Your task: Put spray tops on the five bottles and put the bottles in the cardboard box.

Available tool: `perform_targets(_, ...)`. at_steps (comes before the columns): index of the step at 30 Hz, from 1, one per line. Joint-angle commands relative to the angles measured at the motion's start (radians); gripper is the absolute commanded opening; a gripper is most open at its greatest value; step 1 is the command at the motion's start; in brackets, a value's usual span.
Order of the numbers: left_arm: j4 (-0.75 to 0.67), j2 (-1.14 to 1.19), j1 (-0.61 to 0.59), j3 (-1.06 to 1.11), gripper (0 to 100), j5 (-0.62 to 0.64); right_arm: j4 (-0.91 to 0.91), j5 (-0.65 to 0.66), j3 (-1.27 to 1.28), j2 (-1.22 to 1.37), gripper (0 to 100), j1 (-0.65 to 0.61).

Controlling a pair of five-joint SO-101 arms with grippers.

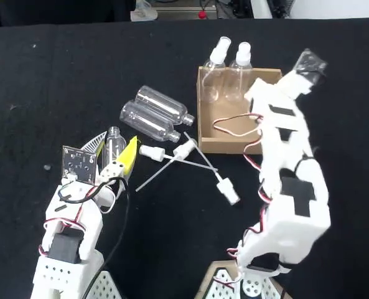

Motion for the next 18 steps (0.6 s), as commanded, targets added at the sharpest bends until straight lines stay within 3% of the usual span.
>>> perform_targets(1, -0.018, -0.011, 0.002, -0.019, 22, -0.009, 0.040, 0.002, 0.027, -0.140, 1.5, 0.032)
perform_targets(7, -0.025, -0.012, -0.064, -0.036, 22, 0.002, 0.038, 0.035, 0.163, -0.341, 1.5, 0.046)
perform_targets(12, -0.026, -0.012, -0.214, -0.076, 22, 0.158, 0.040, 0.215, 0.283, -0.570, 1.5, 0.054)
perform_targets(18, -0.157, -0.006, -0.344, -0.007, 22, 0.315, 0.184, 0.505, 0.312, -0.786, 1.5, -0.124)
